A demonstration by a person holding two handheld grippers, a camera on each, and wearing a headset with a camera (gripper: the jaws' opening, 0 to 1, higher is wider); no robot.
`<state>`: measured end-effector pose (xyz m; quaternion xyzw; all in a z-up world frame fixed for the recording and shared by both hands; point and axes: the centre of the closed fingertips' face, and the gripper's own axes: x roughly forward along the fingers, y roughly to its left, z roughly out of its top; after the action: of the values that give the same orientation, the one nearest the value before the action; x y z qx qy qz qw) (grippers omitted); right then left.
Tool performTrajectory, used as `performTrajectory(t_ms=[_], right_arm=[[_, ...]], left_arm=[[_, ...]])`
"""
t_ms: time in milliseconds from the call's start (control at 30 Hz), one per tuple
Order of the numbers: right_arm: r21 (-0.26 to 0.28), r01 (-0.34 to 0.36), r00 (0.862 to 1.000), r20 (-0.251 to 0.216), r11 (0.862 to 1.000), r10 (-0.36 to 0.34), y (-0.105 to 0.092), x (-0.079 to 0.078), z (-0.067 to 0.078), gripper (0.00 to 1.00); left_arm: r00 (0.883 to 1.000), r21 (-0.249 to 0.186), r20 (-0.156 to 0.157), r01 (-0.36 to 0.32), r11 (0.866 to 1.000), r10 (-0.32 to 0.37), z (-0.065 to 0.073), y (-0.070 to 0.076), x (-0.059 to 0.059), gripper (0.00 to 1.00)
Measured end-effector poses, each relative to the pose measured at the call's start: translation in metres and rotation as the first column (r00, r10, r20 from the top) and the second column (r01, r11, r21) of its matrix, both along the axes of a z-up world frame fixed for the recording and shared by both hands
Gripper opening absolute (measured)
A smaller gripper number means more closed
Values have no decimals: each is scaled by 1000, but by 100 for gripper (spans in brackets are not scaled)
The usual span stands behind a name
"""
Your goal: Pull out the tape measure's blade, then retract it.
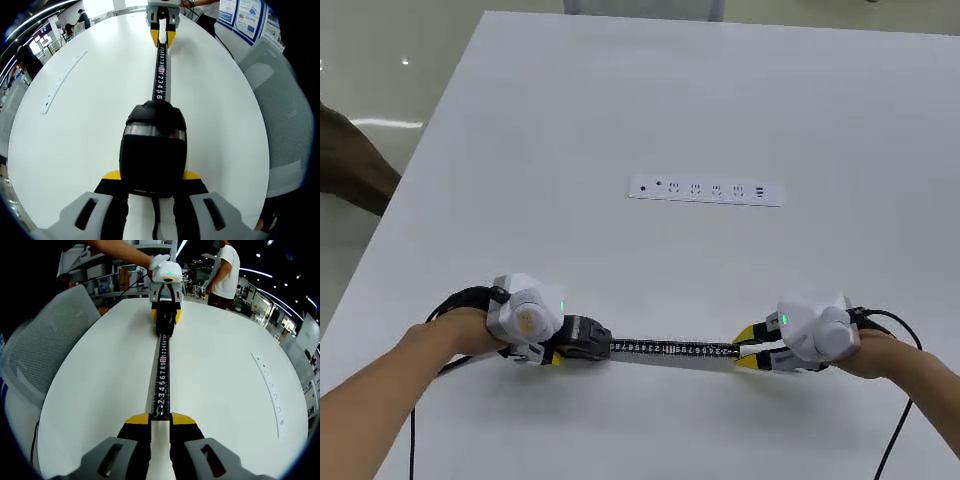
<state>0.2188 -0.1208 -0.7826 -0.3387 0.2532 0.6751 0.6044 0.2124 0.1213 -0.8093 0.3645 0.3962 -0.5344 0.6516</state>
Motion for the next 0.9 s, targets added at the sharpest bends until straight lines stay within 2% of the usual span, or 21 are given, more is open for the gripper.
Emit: performTrajectory(t_ms=[900], right_arm=[[-13,6,1000,7,1000,-6,-11,2,1,12]], left_arm=[[1000,1,1,0,1000,0,1,0,-1,29]])
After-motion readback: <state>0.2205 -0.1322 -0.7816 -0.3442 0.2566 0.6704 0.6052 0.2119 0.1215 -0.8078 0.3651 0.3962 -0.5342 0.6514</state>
